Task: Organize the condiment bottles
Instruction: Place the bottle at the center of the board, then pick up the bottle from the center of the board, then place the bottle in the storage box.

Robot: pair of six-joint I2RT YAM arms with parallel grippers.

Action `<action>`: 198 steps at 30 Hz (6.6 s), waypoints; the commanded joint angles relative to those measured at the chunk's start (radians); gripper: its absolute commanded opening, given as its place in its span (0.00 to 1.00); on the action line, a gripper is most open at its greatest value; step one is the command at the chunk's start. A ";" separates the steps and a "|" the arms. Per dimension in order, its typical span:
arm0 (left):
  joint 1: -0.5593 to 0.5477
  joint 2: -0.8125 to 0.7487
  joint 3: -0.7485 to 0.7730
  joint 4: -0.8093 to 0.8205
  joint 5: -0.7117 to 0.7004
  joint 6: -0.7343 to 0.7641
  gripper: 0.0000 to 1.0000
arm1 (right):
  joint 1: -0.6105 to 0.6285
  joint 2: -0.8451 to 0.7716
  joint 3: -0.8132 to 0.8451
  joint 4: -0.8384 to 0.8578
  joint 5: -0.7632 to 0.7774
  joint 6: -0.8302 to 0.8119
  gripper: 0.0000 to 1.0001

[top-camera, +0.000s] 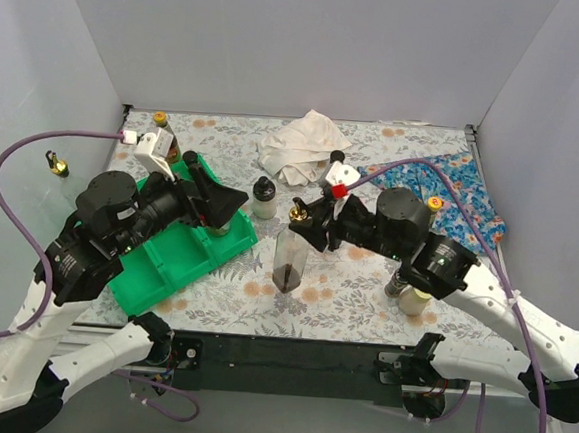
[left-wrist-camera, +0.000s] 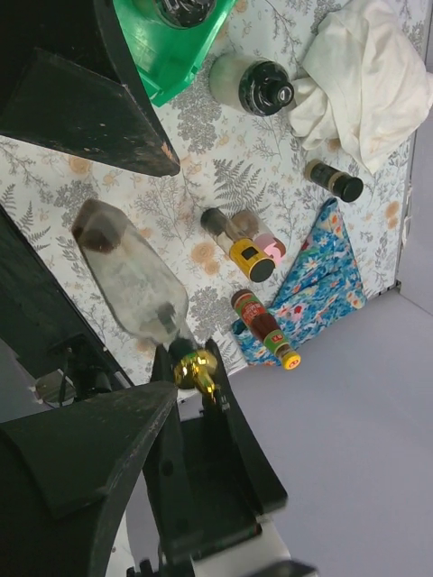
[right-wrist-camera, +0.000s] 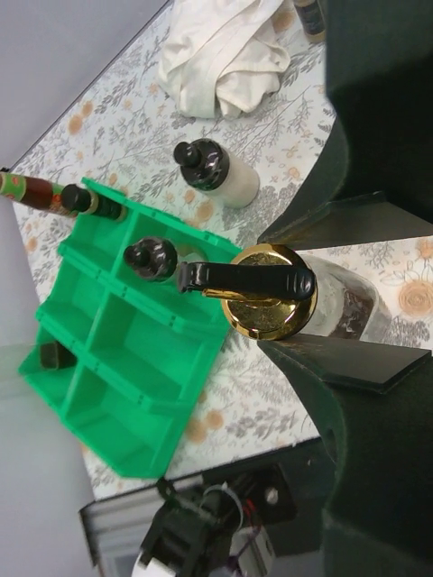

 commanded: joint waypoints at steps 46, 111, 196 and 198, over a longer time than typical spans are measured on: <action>-0.004 -0.027 -0.502 0.469 0.292 0.139 0.96 | 0.159 -0.469 -0.319 0.206 0.413 0.059 0.66; -0.348 0.237 -0.076 0.327 -0.892 0.275 0.00 | 0.159 -0.652 -0.362 0.111 0.600 0.041 0.67; 0.781 0.237 -0.390 0.492 -0.968 0.202 0.79 | 0.159 -0.645 -0.255 -0.055 0.557 0.088 0.67; 0.780 0.223 -0.375 0.482 -0.942 0.217 0.82 | 0.157 -0.647 -0.250 -0.058 0.552 0.091 0.68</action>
